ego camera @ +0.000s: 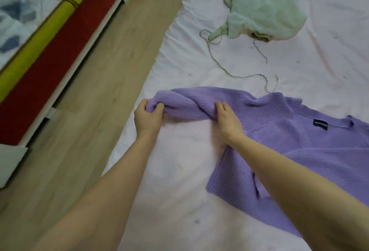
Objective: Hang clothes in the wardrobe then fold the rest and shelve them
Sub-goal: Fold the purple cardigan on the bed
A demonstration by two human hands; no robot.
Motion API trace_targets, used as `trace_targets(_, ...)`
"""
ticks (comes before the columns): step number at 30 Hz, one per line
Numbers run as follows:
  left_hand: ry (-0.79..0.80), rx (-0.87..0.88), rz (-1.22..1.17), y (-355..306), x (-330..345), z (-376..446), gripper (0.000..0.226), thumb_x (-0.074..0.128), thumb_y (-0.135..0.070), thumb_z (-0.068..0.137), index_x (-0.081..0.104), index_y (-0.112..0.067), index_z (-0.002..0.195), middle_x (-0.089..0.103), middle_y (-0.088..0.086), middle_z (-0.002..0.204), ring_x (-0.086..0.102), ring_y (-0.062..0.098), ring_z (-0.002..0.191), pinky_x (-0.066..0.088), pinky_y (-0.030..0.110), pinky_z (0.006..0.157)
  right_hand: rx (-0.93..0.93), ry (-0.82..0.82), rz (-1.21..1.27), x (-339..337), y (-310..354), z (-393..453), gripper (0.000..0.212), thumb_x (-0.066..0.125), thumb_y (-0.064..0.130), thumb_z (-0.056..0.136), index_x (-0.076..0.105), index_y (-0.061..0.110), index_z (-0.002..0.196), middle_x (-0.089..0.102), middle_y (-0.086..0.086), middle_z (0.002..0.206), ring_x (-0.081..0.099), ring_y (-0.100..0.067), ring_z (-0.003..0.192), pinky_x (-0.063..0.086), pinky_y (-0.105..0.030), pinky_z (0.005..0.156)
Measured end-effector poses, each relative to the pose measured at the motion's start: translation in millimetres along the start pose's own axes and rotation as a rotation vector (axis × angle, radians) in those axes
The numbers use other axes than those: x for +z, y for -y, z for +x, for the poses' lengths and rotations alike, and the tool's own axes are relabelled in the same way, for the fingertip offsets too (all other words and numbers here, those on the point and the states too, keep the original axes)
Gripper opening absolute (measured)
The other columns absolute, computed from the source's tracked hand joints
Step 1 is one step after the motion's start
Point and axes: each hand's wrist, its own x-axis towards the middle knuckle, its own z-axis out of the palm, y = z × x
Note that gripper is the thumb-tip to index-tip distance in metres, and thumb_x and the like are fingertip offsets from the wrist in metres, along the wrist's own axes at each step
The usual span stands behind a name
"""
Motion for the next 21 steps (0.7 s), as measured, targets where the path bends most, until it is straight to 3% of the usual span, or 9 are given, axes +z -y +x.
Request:
trace_targets(3,-0.214,-0.051,-0.468,-17.8,-8.1,26.9,0.024,0.052,0.009,0.078,0.051,-0.015,0.073,0.056,0.01,0.076,0.056,0.019,0.066,0.058,0.037,0.07,0.058,-0.049,0.191,-3.4,9.8,4.4,0.058,0.046,0.006,0.086,0.032,0.011,0.142,0.042,-0.012,0.143,0.044,-0.031,0.128,0.039,-0.038,0.101)
trace_targets(5,-0.429,-0.103,-0.502,-9.7,-17.0,45.8,0.021,0.048,-0.001,0.065,0.052,-0.021,0.071,0.058,0.005,0.076,0.054,0.021,0.072,0.056,0.043,0.073,0.086,-0.061,0.301,-4.9,25.7,4.9,0.048,0.049,0.007,0.08,0.04,0.011,0.127,0.056,-0.015,0.123,0.055,-0.035,0.111,0.043,-0.038,0.086)
trace_targets(7,-0.571,-0.305,-0.543,10.4,-30.4,58.7,0.024,0.046,-0.006,0.062,0.051,-0.023,0.079,0.063,0.008,0.09,0.061,0.025,0.078,0.056,0.049,0.08,0.076,0.01,0.257,-2.8,44.4,5.8,0.034,0.051,0.008,0.079,0.045,0.007,0.113,0.057,-0.017,0.114,0.056,-0.035,0.105,0.042,-0.039,0.08)
trace_targets(9,-0.505,-0.528,-0.708,20.3,-34.9,53.4,0.023,0.052,-0.013,0.078,0.052,-0.013,0.101,0.064,0.014,0.108,0.065,0.03,0.088,0.055,0.053,0.084,-0.002,0.085,0.039,3.5,54.9,3.9,0.038,0.052,0.017,0.084,0.046,0.008,0.121,0.045,-0.017,0.138,0.041,-0.031,0.129,0.036,-0.041,0.099)
trace_targets(12,-0.299,-0.673,-0.77,31.6,-34.5,52.5,0.036,0.055,-0.032,0.092,0.05,-0.011,0.12,0.063,0.01,0.114,0.063,0.03,0.1,0.053,0.047,0.089,-0.216,0.155,-0.252,8.4,66.2,4.0,0.074,0.056,0.033,0.087,0.021,0.018,0.15,0.005,-0.009,0.161,0.004,-0.024,0.149,0.007,-0.044,0.118)
trace_targets(14,-0.251,-0.687,-0.756,33.6,-34.5,58.3,0.047,0.066,-0.028,0.088,0.048,-0.013,0.128,0.061,0.011,0.119,0.062,0.03,0.106,0.053,0.044,0.089,-0.338,0.102,-0.426,13.7,72.0,2.5,0.079,0.061,0.025,0.082,0.023,0.018,0.151,0.011,-0.015,0.159,0.013,-0.031,0.147,0.016,-0.048,0.116)
trace_targets(17,-0.2,-0.702,-0.744,29.6,-30.3,67.4,0.054,0.068,-0.015,0.087,0.046,-0.008,0.136,0.057,0.011,0.13,0.06,0.029,0.112,0.052,0.043,0.08,-0.364,-0.073,-0.488,23.1,70.5,3.5,0.049,0.053,0.008,0.075,0.049,0.011,0.124,0.053,-0.019,0.131,0.054,-0.037,0.115,0.048,-0.047,0.09)
trace_targets(19,-0.183,-0.643,-0.729,21.6,-28.7,73.0,0.051,0.064,-0.009,0.085,0.049,-0.003,0.134,0.061,0.013,0.127,0.063,0.028,0.106,0.053,0.04,0.071,-0.355,-0.099,-0.492,23.1,68.4,0.8,0.027,0.044,0.008,0.076,0.046,0.011,0.103,0.058,-0.015,0.104,0.058,-0.034,0.088,0.048,-0.042,0.067)
trace_targets(21,-0.169,-0.498,-0.823,9.3,-29.4,82.7,0.042,0.062,-0.008,0.085,0.056,-0.005,0.127,0.066,0.011,0.117,0.066,0.023,0.094,0.055,0.03,0.065,-0.331,-0.123,-0.425,21.4,66.0,-0.6,0.02,0.036,0.008,0.079,0.043,0.011,0.097,0.054,-0.012,0.091,0.057,-0.033,0.077,0.043,-0.039,0.055)
